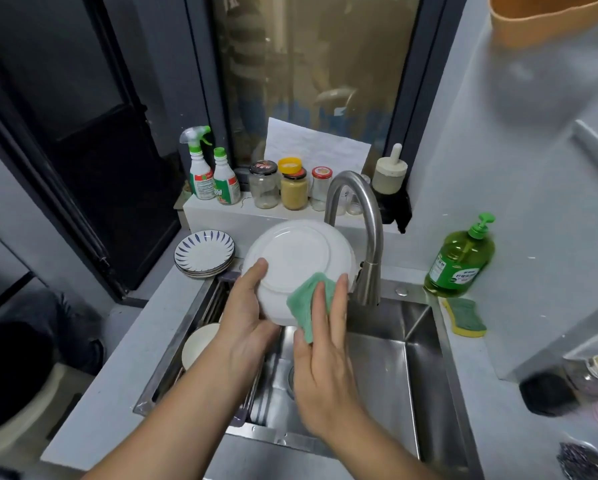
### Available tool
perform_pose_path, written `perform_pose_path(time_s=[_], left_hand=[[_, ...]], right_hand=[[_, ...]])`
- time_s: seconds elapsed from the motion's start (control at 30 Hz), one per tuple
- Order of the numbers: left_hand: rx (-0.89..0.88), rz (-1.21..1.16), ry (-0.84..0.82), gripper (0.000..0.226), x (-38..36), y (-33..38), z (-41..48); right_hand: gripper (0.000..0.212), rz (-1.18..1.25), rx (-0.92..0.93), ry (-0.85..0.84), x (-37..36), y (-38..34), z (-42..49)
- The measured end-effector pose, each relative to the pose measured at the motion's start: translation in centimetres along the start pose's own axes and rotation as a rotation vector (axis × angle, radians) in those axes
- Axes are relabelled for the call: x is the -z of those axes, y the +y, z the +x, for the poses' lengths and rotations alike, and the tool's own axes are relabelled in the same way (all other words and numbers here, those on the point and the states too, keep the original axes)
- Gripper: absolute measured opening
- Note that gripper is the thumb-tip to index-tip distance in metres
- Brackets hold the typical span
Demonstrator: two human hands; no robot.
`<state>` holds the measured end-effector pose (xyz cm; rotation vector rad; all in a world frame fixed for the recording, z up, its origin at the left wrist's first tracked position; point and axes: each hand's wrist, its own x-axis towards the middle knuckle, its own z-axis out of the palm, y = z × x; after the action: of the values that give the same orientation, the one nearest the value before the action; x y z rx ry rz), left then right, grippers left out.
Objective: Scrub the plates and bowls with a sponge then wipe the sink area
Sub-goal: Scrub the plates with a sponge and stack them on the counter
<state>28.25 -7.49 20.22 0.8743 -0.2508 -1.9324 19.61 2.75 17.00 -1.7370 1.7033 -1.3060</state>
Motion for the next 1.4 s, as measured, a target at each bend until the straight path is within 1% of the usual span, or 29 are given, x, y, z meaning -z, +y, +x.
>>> perform_pose_path(time_s=[0.03, 0.1, 0.13, 0.17, 0.2, 0.23, 0.3, 0.33, 0.43, 0.5, 0.53, 0.6, 0.67, 0.7, 0.77, 0.8, 0.87, 0.9, 0.93, 0.97, 1.0, 1.03, 1.13, 1.17, 1.23, 1.33, 1.4], left_hand=[[-0.028, -0.016, -0.003, 0.039, 0.4, 0.2, 0.2], [-0.112, 0.017, 0.011, 0.051, 1.3, 0.6, 0.8], [-0.163, 0.055, 0.03, 0.049, 2.1, 1.0, 1.2], [-0.202, 0.096, 0.038, 0.041, 2.6, 1.3, 1.3], [-0.227, 0.129, 0.038, 0.034, 3.2, 1.6, 1.4], [-0.241, 0.166, 0.034, 0.032, 3.8, 1.9, 1.5], [-0.277, 0.246, 0.017, 0.038, 5.2, 3.1, 2.2], [-0.313, 0.298, 0.012, 0.04, 6.0, 3.7, 2.8], [-0.425, 0.472, 0.005, 0.042, 8.4, 6.4, 4.6], [-0.434, 0.622, -0.032, 0.048, 9.9, 8.5, 5.7], [-0.429, 0.703, -0.052, 0.05, 10.9, 9.8, 6.6], [-0.397, 0.826, -0.092, 0.052, 12.4, 11.8, 8.4], [-0.319, 0.864, -0.137, 0.054, 13.8, 13.7, 10.6], [-0.268, 0.868, -0.173, 0.056, 14.5, 14.4, 11.5], [-0.172, 0.903, -0.252, 0.065, 15.8, 16.0, 13.3], [-0.12, 0.902, -0.276, 0.075, 16.4, 16.7, 14.2], [-0.04, 0.833, -0.252, 0.096, 17.3, 18.2, 16.0], [-0.015, 0.779, -0.211, 0.1, 17.7, 18.9, 17.1], [-0.005, 0.731, -0.182, 0.092, 18.3, 19.4, 18.3], [-0.014, 0.704, -0.164, 0.077, 18.9, 19.9, 19.7], [-0.038, 0.703, -0.135, 0.063, 19.4, 20.4, 21.1], [-0.069, 0.71, -0.103, 0.058, 19.9, 20.8, 22.4], [-0.192, 0.762, 0.036, 0.059, 21.4, 21.9, 26.2], [-0.239, 0.809, 0.091, 0.058, 21.6, 22.3, 27.0], [-0.29, 0.872, 0.168, 0.048, 22.4, 22.9, 28.6], [-0.328, 1.007, 0.203, 0.044, 23.7, 23.2, 30.5], [-0.337, 1.082, 0.221, 0.028, 24.5, 23.2, 31.7]], right_hand=[[0.061, 0.002, 0.007, -0.002, -0.2, 0.0, 0.0], [0.063, 0.098, -0.023, 0.065, -0.6, 0.5, 1.3], [0.063, 0.174, -0.101, 0.102, -0.9, 0.9, 2.6], [0.061, 0.27, -0.214, 0.128, -0.8, 1.1, 4.1], [0.057, 0.382, -0.34, 0.143, -0.8, 1.4, 5.7], [0.05, 0.482, -0.456, 0.146, -0.9, 1.8, 7.1], [0.04, 0.561, -0.612, 0.095, -1.4, 2.4, 9.2], [0.04, 0.594, -0.67, 0.054, -1.8, 2.6, 9.9], [0.051, 0.733, -0.876, -0.093, -3.6, 2.8, 11.8], [0.06, 0.769, -0.992, -0.185, -4.6, 3.2, 13.1], [0.061, 0.794, -1.02, -0.201, -5.5, 3.5, 14.0], [0.056, 0.876, -1.062, -0.195, -6.8, 4.1, 15.6], [0.042, 0.92, -1.041, -0.17, -9.0, 4.7, 17.5], [0.039, 0.933, -1.024, -0.152, -10.1, 5.2, 18.4], [0.056, 0.898, -1.055, -0.093, -12.4, 6.2, 20.4], [0.053, 0.889, -1.063, -0.058, -13.6, 6.7, 21.3], [0.024, 0.793, -1.025, -0.016, -15.9, 7.7, 22.6], [0.016, 0.691, -0.994, -0.029, -17.1, 8.3, 23.4], [0.015, 0.564, -0.934, -0.053, -18.3, 8.8, 24.1], [0.017, 0.441, -0.851, -0.079, -19.6, 9.3, 24.8], [0.018, 0.368, -0.778, -0.093, -20.9, 9.5, 25.4], [0.021, 0.309, -0.729, -0.092, -22.2, 9.8, 26.0], [0.028, 0.053, -0.568, -0.07, -26.0, 10.6, 27.4], [0.031, 0.021, -0.549, -0.066, -26.7, 10.7, 27.7], [0.032, 0.023, -0.57, -0.066, -28.2, 11.3, 28.5], [0.023, 0.018, -0.589, -0.085, -29.9, 12.2, 29.6], [0.016, -0.006, -0.598, -0.118, -30.7, 12.9, 30.4]])
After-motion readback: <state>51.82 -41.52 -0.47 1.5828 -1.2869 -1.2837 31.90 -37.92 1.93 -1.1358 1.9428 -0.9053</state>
